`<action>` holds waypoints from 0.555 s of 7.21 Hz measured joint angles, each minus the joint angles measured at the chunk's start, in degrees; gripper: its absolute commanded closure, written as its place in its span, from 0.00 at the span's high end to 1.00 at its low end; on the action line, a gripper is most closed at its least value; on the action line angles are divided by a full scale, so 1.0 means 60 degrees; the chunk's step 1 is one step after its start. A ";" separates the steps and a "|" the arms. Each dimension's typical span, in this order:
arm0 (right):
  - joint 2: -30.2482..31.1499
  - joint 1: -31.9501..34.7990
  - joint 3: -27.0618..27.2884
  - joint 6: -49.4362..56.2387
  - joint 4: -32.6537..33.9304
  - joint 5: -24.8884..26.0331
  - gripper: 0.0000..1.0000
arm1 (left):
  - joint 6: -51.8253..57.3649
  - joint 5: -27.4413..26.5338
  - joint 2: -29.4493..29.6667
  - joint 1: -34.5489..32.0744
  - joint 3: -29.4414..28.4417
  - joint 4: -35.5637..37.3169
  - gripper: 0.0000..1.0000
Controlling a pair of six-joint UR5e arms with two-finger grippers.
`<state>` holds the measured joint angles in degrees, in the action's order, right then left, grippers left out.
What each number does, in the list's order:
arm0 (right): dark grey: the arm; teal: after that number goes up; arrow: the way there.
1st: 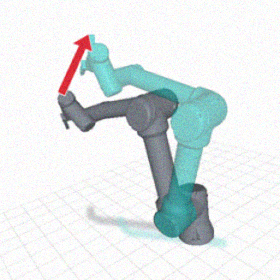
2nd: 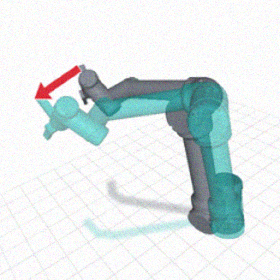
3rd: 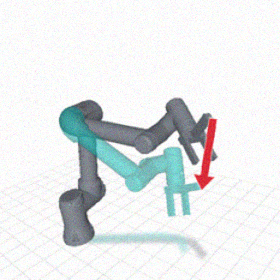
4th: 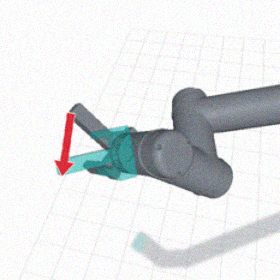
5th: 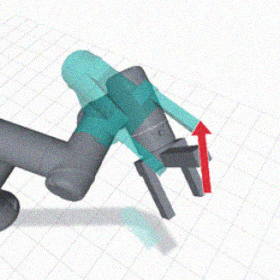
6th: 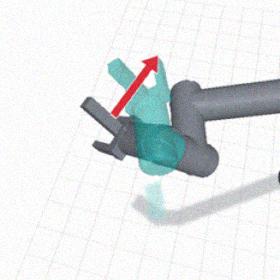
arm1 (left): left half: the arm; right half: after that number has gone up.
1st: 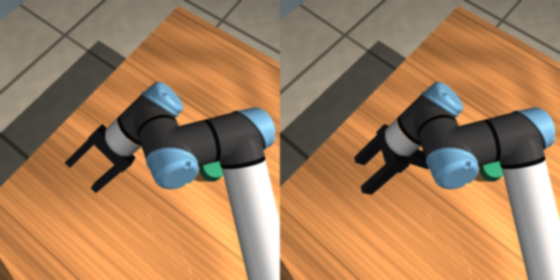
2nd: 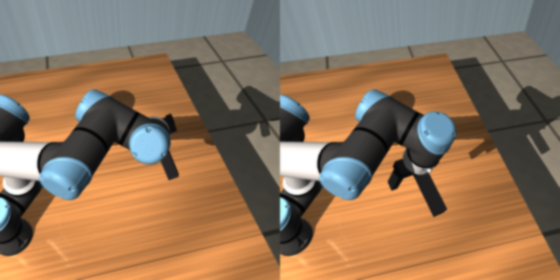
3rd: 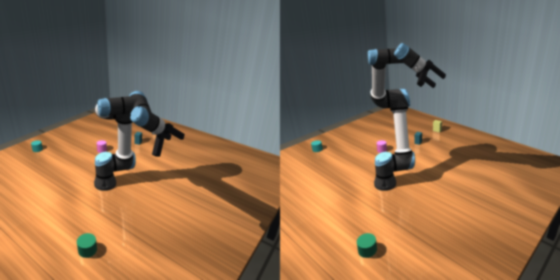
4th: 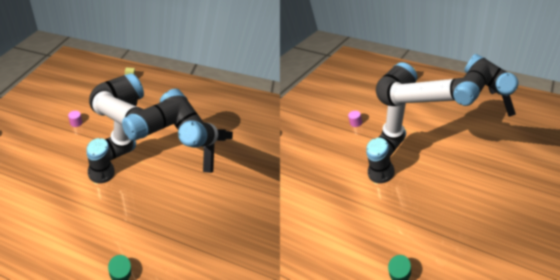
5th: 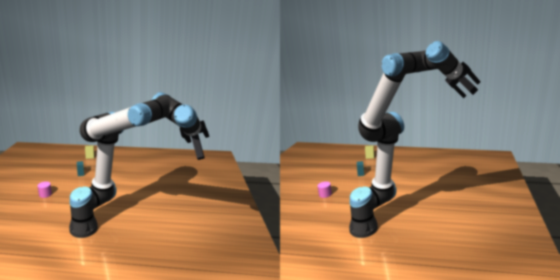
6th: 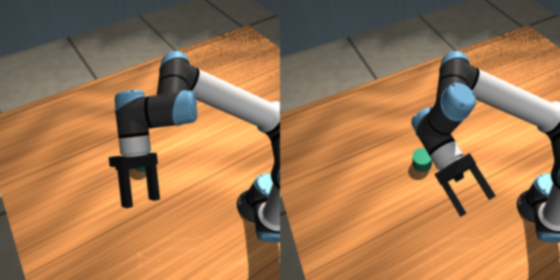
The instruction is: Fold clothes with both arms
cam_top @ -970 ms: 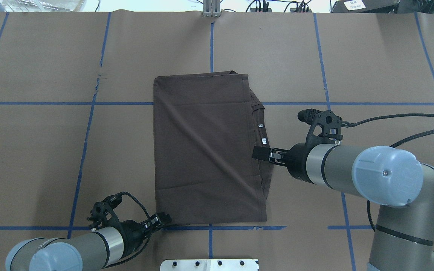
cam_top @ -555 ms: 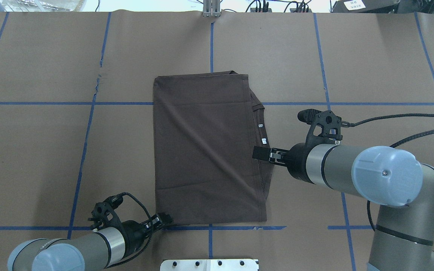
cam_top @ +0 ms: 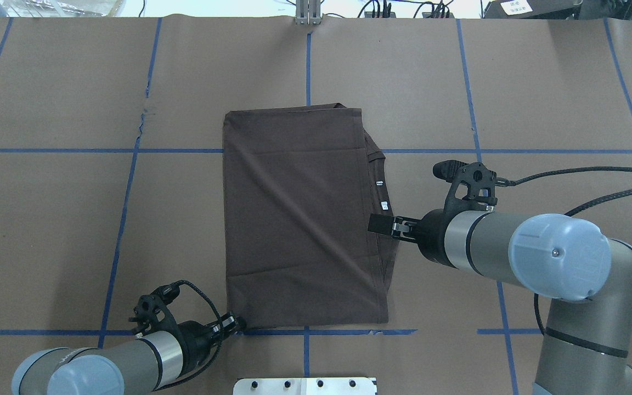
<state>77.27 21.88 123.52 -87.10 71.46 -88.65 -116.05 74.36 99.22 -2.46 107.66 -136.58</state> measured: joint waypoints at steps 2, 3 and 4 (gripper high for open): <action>-0.0274 -0.0077 -0.0325 -0.1174 0.0493 0.0172 0.80 | 0.0004 -0.0001 0.0021 0.0000 0.0066 0.0000 0.00; -0.0631 -0.0212 -0.0388 -0.1844 0.1300 0.0237 0.83 | 0.0005 0.0000 0.0056 0.0000 0.0089 0.0000 0.00; -0.1004 -0.0529 -0.0453 -0.2346 0.2230 0.0367 0.85 | 0.0005 -0.0001 0.0089 0.0000 0.0094 0.0001 0.00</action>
<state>71.24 18.70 120.81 -101.17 84.84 -86.45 -116.02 74.35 99.76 -2.46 108.22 -136.58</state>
